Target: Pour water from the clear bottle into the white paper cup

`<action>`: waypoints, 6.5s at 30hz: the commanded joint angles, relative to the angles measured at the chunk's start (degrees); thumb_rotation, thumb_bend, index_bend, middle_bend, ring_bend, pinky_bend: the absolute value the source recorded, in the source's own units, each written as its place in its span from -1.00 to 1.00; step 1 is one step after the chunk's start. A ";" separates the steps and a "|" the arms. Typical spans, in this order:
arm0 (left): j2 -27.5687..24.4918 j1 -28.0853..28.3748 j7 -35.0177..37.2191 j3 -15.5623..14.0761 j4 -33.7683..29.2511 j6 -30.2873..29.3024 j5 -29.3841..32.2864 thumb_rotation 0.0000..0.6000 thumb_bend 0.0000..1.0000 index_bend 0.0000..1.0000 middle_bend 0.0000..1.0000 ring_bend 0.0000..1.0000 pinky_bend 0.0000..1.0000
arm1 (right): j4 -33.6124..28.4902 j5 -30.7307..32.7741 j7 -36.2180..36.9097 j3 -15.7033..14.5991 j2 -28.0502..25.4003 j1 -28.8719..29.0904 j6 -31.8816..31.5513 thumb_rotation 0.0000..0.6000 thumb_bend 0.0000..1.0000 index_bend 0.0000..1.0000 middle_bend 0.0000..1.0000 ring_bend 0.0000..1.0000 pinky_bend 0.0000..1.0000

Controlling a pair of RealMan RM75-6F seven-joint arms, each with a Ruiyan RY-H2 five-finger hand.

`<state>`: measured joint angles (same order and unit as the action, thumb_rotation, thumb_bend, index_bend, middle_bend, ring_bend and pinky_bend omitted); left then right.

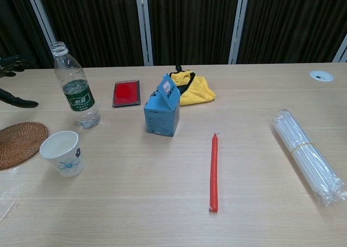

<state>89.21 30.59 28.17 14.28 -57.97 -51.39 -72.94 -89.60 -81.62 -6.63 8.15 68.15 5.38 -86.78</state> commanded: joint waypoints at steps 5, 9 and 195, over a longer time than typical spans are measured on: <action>6.51 5.93 7.64 1.86 9.53 7.12 1.27 1.00 -1.00 -1.00 -1.00 -1.00 -1.00 | 0.31 1.18 -0.45 0.44 -0.16 -0.04 0.24 1.00 -1.00 -1.00 -1.00 -1.00 -1.00; 8.80 8.26 10.77 2.91 12.75 9.57 1.84 1.00 -1.00 -1.00 -1.00 -1.00 -1.00 | 0.85 2.04 -0.23 0.63 -0.17 0.01 0.79 1.00 -1.00 -1.00 -1.00 -1.00 -1.00; 0.39 9.68 -34.29 -21.26 20.57 -8.73 -24.43 1.00 0.04 0.25 -0.03 -0.43 -0.26 | -0.10 4.03 -0.58 0.64 -1.38 -0.60 1.26 1.00 -1.00 -1.00 -1.00 -1.00 -1.00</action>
<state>89.55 40.35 -6.57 -7.01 -37.43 -60.01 -97.48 -89.70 -77.58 -7.21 8.79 66.77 4.77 -85.53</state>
